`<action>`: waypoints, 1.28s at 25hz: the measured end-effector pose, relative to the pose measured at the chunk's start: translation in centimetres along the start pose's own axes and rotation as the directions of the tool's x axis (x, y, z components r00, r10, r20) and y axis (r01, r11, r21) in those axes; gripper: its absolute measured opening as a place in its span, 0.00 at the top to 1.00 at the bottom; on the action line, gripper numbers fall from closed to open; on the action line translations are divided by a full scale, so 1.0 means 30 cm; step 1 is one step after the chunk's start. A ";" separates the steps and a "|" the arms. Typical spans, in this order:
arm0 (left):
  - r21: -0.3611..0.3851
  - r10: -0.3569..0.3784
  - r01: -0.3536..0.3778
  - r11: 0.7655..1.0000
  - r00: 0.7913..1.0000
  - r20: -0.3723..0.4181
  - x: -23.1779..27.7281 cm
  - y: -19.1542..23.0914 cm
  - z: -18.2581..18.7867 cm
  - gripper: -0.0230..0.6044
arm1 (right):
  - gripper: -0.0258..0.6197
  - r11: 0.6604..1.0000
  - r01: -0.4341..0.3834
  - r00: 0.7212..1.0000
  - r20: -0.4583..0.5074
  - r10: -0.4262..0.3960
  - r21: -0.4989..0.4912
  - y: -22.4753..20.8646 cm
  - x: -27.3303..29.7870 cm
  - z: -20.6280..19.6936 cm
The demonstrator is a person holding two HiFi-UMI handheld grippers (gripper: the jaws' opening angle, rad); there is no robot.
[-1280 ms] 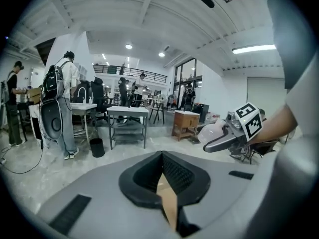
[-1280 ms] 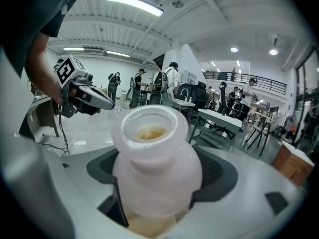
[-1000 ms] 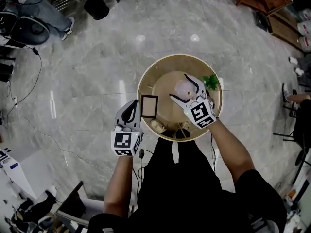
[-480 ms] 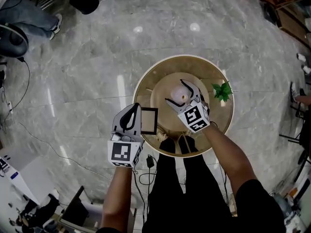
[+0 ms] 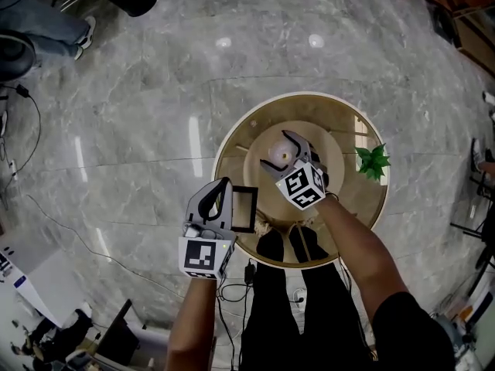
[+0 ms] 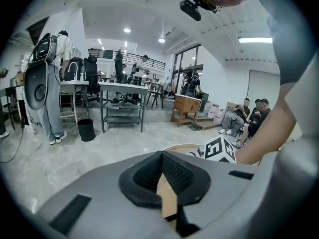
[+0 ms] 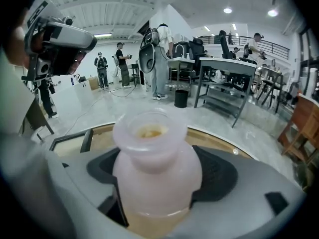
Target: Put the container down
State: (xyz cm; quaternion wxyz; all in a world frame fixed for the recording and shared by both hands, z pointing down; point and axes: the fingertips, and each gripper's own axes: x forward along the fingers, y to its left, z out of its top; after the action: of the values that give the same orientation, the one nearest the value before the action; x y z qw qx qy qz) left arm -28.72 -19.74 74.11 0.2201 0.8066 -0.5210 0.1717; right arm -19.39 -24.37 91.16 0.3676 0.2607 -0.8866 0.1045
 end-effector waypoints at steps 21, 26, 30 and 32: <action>-0.027 0.023 -0.023 0.999 1.000 -0.019 -0.034 0.038 -0.026 0.98 | 0.32 1.000 -0.009 1.000 -0.017 0.010 0.012 0.036 0.061 -0.035; -0.011 0.032 -0.032 0.999 0.999 0.007 -0.069 0.007 0.047 0.98 | 0.31 0.999 -0.016 0.999 0.052 0.014 0.033 0.062 -0.104 0.046; -0.003 0.036 -0.036 0.999 0.999 0.034 -0.127 -0.056 0.130 0.98 | 0.32 0.999 -0.008 0.991 0.137 0.004 0.033 0.094 -0.310 0.173; -0.016 0.050 -0.049 0.999 0.998 0.042 -0.158 -0.080 0.162 0.98 | 0.32 0.999 0.002 0.985 0.175 -0.008 0.032 0.104 -0.408 0.236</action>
State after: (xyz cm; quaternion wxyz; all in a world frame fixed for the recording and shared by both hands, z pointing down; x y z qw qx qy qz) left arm -28.19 -17.83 67.19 0.2106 0.7954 -0.5465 0.1560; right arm -18.03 -19.68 77.52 0.2845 0.2768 -0.9130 0.0941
